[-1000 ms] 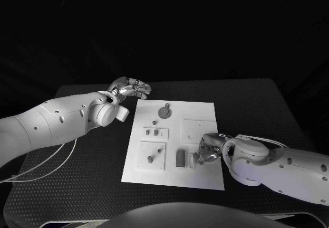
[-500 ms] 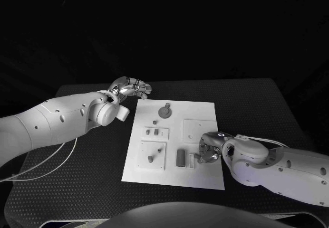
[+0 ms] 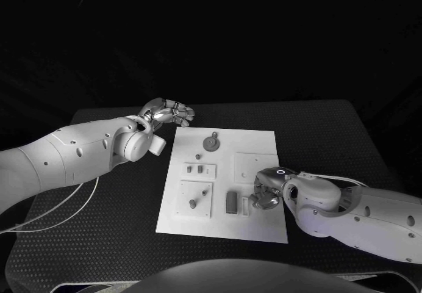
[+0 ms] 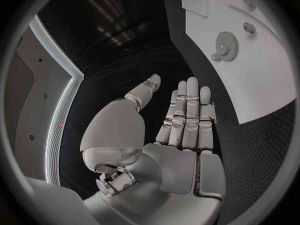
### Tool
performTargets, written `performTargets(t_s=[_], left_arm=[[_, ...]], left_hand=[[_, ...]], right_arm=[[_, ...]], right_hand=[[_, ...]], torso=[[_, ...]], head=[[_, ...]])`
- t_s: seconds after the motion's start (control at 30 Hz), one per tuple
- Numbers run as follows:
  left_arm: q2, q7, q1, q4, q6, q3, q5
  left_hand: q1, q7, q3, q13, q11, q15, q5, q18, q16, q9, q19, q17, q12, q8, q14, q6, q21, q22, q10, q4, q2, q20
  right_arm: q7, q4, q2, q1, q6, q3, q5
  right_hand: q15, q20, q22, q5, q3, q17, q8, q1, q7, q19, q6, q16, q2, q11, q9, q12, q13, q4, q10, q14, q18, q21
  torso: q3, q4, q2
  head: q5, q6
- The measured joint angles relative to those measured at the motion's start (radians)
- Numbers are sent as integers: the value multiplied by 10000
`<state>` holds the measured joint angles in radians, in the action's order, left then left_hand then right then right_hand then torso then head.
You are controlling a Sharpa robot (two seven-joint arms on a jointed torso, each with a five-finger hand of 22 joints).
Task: Assemble the parts on the task board
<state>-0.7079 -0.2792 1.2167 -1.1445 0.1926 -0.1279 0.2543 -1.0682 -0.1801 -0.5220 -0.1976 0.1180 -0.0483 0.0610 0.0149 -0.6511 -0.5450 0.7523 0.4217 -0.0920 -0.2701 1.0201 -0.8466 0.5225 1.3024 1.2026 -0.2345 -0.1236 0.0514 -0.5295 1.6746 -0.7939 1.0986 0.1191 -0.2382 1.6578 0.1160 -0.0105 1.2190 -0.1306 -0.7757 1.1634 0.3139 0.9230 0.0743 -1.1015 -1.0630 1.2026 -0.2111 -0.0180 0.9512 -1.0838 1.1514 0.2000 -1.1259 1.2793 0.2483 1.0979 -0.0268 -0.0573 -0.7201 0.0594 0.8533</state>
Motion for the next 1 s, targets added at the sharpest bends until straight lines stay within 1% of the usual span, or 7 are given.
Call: performTargets(t_s=[0.1,0.23,0.53,0.6,0.73,0.83,1.0], left_arm=[[0,2,0,-8,-4,0,0],[2,5,0,-26,-10,0,0],[3,12,0,-30,-16,0,5],[-2,12,-1,-30,-17,0,7],[-3,14,-1,-33,-17,0,10],[-3,15,-1,-37,-17,0,12],[-17,18,0,-47,-17,0,15]], left_hand=[[0,0,0,0,0,0,0,0,0,0,0,3,0,0,0,0,0,0,0,0,0,0],[39,0,0,0,0,0,0,0,0,0,0,2,0,0,0,0,0,-1,0,0,39,0],[37,0,0,-1,0,0,0,0,0,1,0,12,0,0,0,0,0,8,0,0,38,0],[37,0,0,-1,0,0,0,1,0,0,0,12,0,0,0,0,0,8,0,0,38,0],[37,0,0,-1,0,0,0,0,0,-7,0,11,0,0,0,0,0,8,0,0,38,0],[37,0,0,-1,0,0,0,1,0,-8,0,12,0,0,0,0,0,8,0,0,38,0],[37,0,0,-1,0,0,0,1,0,-8,0,22,0,0,0,0,0,16,0,-1,38,0]], right_arm=[[88,1,-10,9,-78,9,-39],[163,2,-49,17,-75,20,-198],[270,140,-390,6,289,7,-917],[282,216,-539,10,461,0,-1310],[295,326,-713,128,725,-33,-2286],[282,411,-843,180,867,-47,-2965],[193,449,-972,250,1272,-76,-4457]], right_hand=[[-3,50,23,-335,-339,0,-140,-222,32,50,32,0,405,23,272,9,13,160,23,-2,-1,0],[-18,51,35,-624,-488,4,-194,-451,114,51,44,0,634,13,274,9,13,292,14,-17,-5,60],[11,86,32,-1019,-678,139,-126,-669,82,14,-60,76,853,15,220,9,12,483,-62,158,-14,132],[9,99,20,-1138,-686,161,-72,-669,106,-45,-88,79,853,33,-690,10,12,533,-82,164,-14,173],[32,84,10,-1241,-691,174,38,-669,105,-62,-153,79,853,14,-3990,18,12,560,-167,221,-25,173],[21,84,4,-1278,-677,185,-15,-695,105,-62,-154,79,910,1,-4382,18,11,597,-179,233,-28,173],[20,84,-1,-1289,-674,196,-96,-539,103,-61,-152,117,1066,1,-4402,17,10,600,-178,233,-67,173]], torso=[[2,-1,-1],[9,-1,-1],[7,-2,-1],[8,-3,1],[12,-10,3],[17,-12,3],[18,-10,3]], head=[[-2,4],[4,11],[-1,5],[-2,3],[-6,-10],[-13,-19],[-19,-21]])
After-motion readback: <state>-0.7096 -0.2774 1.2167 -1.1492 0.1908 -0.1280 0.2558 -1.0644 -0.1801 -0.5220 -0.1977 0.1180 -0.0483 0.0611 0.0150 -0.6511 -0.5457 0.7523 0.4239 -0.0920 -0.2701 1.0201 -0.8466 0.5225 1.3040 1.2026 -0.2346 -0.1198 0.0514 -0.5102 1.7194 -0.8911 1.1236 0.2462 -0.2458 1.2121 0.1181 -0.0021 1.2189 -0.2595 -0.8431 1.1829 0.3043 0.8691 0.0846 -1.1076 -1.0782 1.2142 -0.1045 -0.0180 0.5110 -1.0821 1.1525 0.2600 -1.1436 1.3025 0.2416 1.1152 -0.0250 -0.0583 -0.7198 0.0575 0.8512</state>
